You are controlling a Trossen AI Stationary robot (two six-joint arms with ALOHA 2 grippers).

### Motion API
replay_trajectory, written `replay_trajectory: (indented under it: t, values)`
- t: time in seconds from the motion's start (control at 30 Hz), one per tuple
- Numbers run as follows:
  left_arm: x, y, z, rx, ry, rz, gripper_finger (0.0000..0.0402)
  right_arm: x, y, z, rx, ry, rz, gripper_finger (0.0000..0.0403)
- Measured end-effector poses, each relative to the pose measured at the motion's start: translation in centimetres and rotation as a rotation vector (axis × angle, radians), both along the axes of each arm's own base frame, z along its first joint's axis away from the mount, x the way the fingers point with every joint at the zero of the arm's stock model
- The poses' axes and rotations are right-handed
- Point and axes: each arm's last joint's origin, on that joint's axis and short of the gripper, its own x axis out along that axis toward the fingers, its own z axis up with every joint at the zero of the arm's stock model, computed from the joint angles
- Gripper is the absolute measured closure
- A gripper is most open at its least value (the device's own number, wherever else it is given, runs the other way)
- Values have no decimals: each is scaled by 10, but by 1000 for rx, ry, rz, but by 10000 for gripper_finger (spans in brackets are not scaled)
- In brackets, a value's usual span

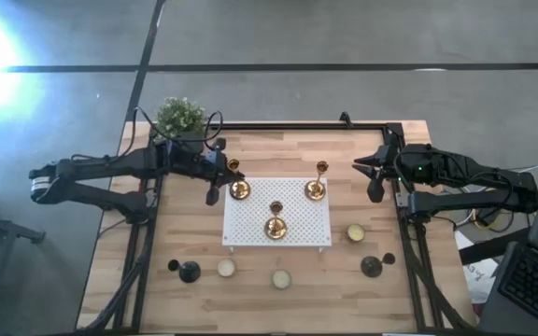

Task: Pick & Place candle stick holders
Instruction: Put the golden candle holder on the shelf

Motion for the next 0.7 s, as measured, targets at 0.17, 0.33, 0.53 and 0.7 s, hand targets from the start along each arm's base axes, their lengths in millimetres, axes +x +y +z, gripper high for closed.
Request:
replay_trajectory:
  t: [0.17, 0.33, 0.53, 0.7]
  values:
    - [0, 0, 1, -10, -4, 3, 318, 0, 0, 0, 0, 0, 0, 325]
    - [-3, 0, 3, -23, -13, 19, 276, 0, 0, 0, 0, 0, 0, 318]
    - [-16, -3, 6, -40, 13, 41, 234, 0, 0, 0, 0, 0, 0, 319]
    - [-40, -5, 8, -49, 79, 165, 215, 0, 0, 0, 0, 0, 0, 329]
